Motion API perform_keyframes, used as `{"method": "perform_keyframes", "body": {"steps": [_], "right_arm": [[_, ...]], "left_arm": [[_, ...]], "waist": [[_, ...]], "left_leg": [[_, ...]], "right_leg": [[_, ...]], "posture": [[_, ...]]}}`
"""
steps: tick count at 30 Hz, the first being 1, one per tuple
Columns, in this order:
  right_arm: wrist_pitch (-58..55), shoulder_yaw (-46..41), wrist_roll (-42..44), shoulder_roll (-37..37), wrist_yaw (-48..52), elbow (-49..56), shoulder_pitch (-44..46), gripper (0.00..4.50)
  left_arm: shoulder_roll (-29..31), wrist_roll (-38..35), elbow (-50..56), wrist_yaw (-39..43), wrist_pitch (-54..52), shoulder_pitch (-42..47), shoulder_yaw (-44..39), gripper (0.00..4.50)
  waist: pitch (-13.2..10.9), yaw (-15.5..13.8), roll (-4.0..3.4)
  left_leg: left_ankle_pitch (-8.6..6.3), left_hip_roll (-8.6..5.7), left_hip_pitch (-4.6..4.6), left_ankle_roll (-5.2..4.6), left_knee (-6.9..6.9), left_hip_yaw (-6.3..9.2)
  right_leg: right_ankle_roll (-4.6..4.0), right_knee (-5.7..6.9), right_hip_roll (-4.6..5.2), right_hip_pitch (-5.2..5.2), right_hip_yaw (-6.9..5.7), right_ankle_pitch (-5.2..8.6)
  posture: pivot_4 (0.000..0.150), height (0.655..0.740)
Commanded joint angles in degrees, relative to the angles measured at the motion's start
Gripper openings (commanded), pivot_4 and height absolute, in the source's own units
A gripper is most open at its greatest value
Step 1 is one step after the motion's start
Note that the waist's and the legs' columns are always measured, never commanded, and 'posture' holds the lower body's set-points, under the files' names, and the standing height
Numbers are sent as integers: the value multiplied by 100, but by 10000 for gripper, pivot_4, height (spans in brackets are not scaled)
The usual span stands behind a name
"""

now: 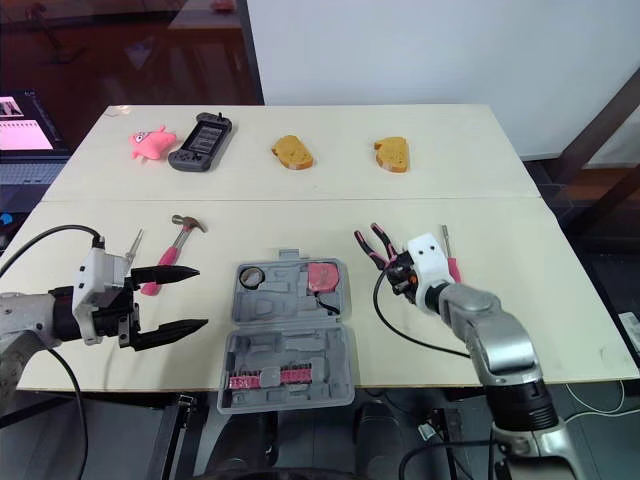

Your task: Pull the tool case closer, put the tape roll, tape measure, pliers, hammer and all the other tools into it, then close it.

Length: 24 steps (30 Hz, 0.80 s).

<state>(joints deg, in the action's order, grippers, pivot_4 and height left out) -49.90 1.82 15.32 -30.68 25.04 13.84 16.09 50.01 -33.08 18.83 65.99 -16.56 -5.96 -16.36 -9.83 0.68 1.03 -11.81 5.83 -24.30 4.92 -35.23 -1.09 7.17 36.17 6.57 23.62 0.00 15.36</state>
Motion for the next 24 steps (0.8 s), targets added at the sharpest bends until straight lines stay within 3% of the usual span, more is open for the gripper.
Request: {"method": "perform_keyframes", "body": {"steps": [1, 4, 10, 19, 24], "right_arm": [[373, 672, -301, -823, 891, 630, 616, 9628], [280, 1286, -201, -1380, 1865, 818, 1400, 9628], [-642, 2666, 113, -1612, 3661, 570, 3129, 9628], [-489, 4117, -728, -811, 3844, 76, 3951, 9628], [-494, 4256, -983, -372, 3693, -363, 4035, 9628]], "left_arm": [[-100, 157, -73, -52, 381, -220, -353, 45000], [-195, 244, -172, -26, 565, -537, -497, 45000], [-405, 332, -130, -108, 808, -1207, -802, 45000], [-790, 266, 275, -301, 873, -2370, -1417, 45000], [-951, 264, 462, -389, 863, -2657, -1512, 45000]], "waist": [[-2, 1, -4], [-4, 30, -6], [-5, 28, -6], [-4, 12, -3], [-3, 17, -2]], "left_leg": [[0, 0, -1, 0, 1, -1], [0, 0, -5, 0, 4, -1], [0, 3, -16, 0, 3, -1], [0, 2, -25, 1, 1, -2], [0, 2, -25, 1, 0, -3]], "right_leg": [[0, 0, 0, 1, 0, 0], [0, 1, 0, 12, 0, 0], [-2, 6, -2, 29, 2, 0], [-4, 10, -1, 42, 1, -1], [-4, 15, -1, 46, 2, -1]], "posture": [[1500, 7207], [1500, 7207], [1500, 7207], [1500, 7207], [1500, 7207]]}}
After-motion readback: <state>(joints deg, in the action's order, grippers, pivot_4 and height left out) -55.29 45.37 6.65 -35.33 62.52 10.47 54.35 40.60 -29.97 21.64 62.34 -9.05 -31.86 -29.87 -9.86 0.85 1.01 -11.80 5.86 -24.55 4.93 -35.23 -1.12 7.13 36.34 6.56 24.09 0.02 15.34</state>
